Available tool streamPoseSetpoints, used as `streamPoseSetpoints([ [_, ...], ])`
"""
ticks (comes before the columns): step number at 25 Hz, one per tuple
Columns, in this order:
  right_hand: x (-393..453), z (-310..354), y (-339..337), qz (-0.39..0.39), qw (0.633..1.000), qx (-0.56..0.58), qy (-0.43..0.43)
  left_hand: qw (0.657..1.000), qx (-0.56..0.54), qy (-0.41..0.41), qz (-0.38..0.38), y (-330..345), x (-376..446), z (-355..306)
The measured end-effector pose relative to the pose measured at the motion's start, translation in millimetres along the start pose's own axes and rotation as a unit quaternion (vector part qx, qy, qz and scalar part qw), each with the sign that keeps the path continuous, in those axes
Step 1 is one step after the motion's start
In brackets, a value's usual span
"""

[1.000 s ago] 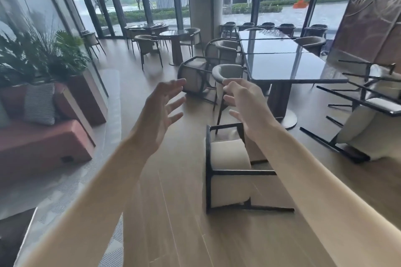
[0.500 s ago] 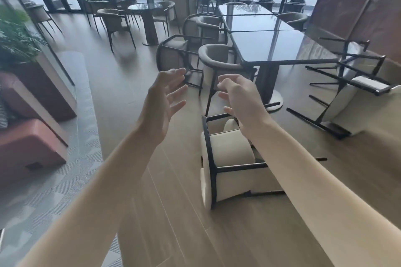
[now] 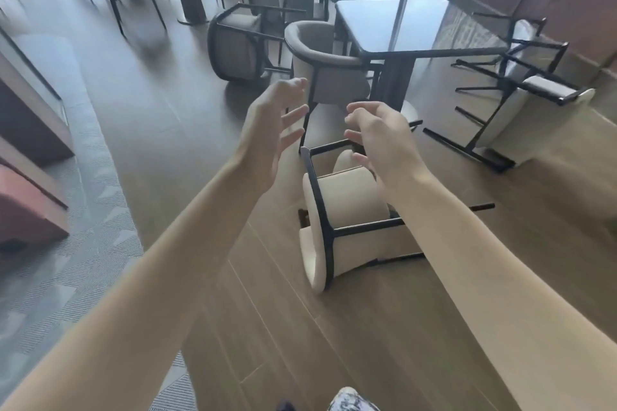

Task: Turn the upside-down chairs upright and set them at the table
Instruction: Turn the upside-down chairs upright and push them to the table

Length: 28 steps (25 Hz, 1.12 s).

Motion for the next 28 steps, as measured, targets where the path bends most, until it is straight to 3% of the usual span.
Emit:
streamPoseSetpoints([
  [8,50,-33,11,0.029,0.999,-0.002,0.018,0.999,-0.004,-0.043,-0.033,-11,42,51],
  [21,151,-121,26,0.175,0.980,-0.060,0.077,0.974,-0.027,-0.119,-0.193,-12,80,182],
  [28,159,-199,36,0.161,0.979,-0.064,0.106,0.959,-0.012,-0.121,-0.257,-44,80,238],
])
Point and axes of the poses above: each hand's wrist, its own x-axis towards the middle knuckle, its own y-axis out of the palm, z = x × y, the point moved 8 cm from there along x, towards the middle knuckle, and after that the axes turned 10 degrees about -x, right-handed, at the moved point
